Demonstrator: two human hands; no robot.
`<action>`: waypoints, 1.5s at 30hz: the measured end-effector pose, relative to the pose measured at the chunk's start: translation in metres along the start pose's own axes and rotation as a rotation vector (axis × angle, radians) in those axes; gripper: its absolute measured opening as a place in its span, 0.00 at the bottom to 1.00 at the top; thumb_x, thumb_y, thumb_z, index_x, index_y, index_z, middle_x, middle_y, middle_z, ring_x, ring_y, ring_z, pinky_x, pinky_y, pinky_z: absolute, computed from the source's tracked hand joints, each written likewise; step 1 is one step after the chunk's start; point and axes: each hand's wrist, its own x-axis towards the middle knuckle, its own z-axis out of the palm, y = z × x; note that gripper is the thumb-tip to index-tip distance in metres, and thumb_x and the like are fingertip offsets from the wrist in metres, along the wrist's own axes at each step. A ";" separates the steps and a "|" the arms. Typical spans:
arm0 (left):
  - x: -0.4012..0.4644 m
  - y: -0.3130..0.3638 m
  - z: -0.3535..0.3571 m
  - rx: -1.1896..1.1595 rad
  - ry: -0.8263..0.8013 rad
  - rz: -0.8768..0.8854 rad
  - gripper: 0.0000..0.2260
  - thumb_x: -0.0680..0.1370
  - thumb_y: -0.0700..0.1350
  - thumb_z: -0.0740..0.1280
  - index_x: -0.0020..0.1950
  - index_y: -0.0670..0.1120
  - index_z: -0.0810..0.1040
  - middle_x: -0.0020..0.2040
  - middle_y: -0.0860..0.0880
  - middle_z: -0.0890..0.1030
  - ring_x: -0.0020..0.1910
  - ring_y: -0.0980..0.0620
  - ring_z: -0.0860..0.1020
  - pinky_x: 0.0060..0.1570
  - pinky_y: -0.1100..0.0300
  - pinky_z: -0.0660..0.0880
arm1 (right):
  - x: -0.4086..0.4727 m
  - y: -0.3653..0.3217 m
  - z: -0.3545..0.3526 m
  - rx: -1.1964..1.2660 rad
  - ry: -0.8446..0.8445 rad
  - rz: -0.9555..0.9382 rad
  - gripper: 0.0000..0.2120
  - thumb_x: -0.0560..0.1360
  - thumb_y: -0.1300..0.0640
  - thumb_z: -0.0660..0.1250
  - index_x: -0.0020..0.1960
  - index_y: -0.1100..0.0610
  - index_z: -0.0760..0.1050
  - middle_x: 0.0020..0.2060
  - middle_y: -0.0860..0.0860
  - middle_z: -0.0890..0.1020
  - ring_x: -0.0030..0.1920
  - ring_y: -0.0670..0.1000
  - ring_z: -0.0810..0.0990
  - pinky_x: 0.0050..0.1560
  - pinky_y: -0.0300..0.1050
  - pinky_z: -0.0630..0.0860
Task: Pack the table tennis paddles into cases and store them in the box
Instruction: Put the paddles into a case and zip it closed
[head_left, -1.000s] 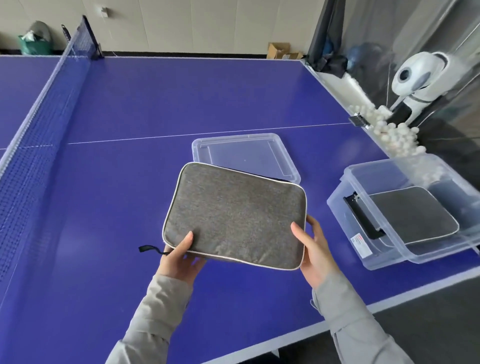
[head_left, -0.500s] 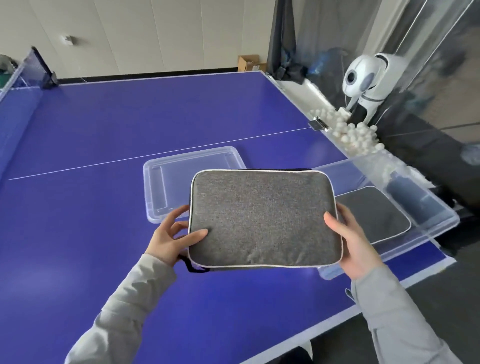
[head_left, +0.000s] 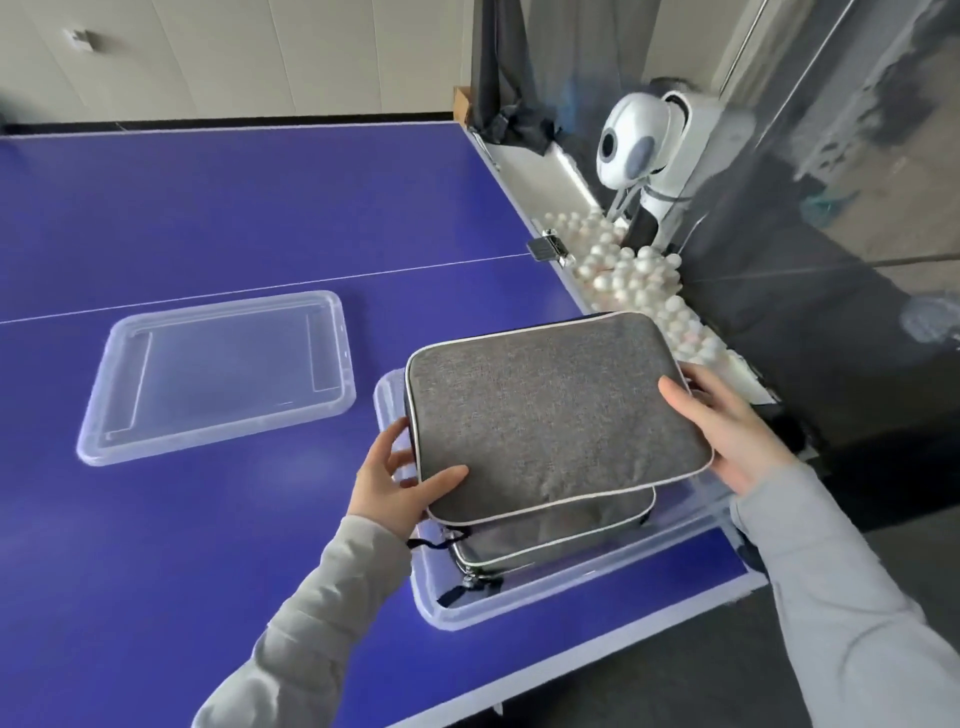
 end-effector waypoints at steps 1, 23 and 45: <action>0.001 -0.005 0.015 0.018 0.004 -0.011 0.34 0.68 0.34 0.74 0.70 0.51 0.66 0.53 0.46 0.76 0.42 0.53 0.78 0.43 0.52 0.78 | 0.011 0.005 -0.010 -0.021 0.005 0.001 0.21 0.68 0.48 0.71 0.60 0.51 0.76 0.53 0.52 0.82 0.54 0.50 0.81 0.53 0.44 0.76; 0.038 -0.109 0.060 0.356 0.252 -0.289 0.37 0.48 0.57 0.77 0.55 0.63 0.70 0.53 0.52 0.80 0.57 0.44 0.77 0.55 0.45 0.76 | 0.056 0.096 -0.024 -0.616 -0.077 0.088 0.30 0.68 0.48 0.74 0.67 0.49 0.68 0.59 0.50 0.75 0.59 0.51 0.75 0.55 0.43 0.70; 0.018 -0.022 0.023 0.437 -0.014 0.132 0.38 0.70 0.46 0.74 0.74 0.49 0.58 0.66 0.55 0.61 0.66 0.58 0.64 0.68 0.65 0.61 | 0.040 0.024 0.096 -0.777 0.154 -0.323 0.30 0.72 0.54 0.71 0.71 0.56 0.65 0.65 0.54 0.72 0.67 0.54 0.68 0.66 0.44 0.61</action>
